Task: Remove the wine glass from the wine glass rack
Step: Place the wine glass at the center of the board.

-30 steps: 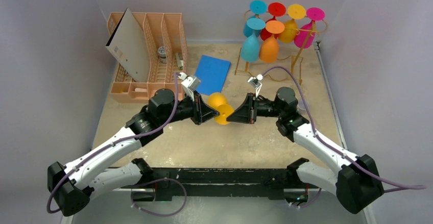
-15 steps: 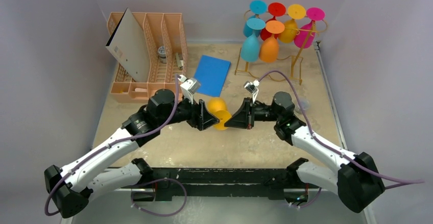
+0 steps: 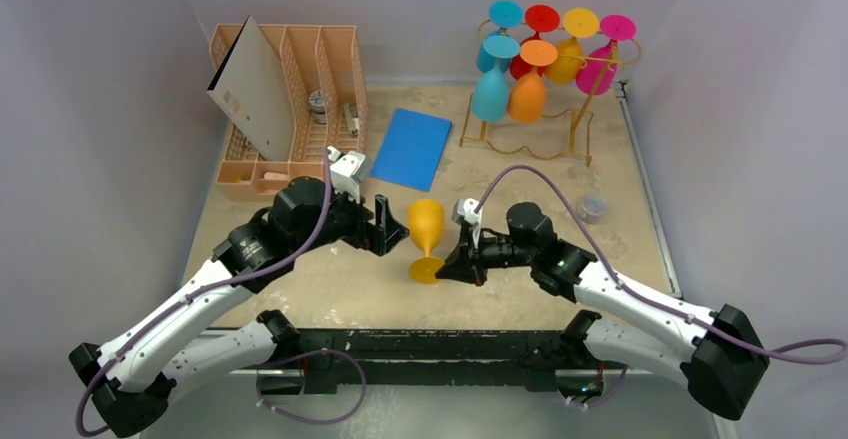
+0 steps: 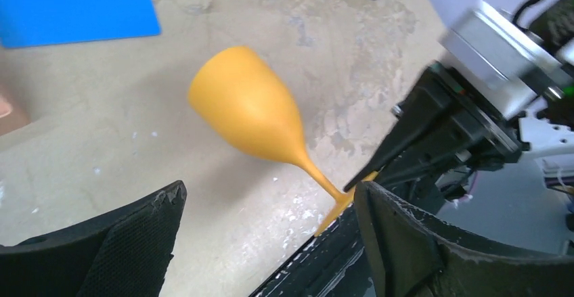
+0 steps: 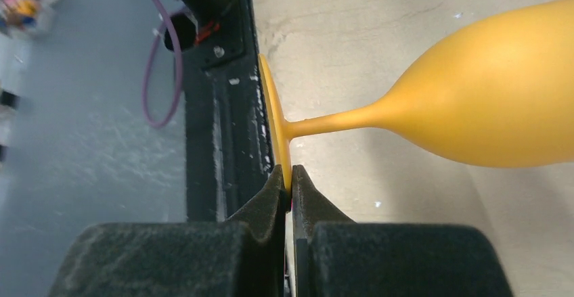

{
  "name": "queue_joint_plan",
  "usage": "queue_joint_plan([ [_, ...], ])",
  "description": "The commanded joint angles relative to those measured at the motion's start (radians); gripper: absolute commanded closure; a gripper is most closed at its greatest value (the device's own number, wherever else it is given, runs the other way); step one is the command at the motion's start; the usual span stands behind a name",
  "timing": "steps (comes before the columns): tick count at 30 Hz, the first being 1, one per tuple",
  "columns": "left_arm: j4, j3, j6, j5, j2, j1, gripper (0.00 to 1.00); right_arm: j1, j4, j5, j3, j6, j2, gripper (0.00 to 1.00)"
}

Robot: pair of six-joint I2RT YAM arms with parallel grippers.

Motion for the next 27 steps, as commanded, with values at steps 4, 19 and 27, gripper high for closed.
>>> queue_joint_plan([
  [4,-0.109,0.076,0.077,-0.051,0.058,0.01,0.07,0.077,-0.068,0.223,-0.039,-0.453,-0.053,1.0],
  [19,-0.041,0.268,0.228,0.581,0.296,0.25,0.05,0.076,0.035,-0.058,-0.23,-0.652,-0.309,1.0],
  [27,-0.127,0.422,0.251,0.848,0.494,0.25,0.23,0.077,0.083,-0.16,-0.269,-0.63,-0.401,1.0],
])
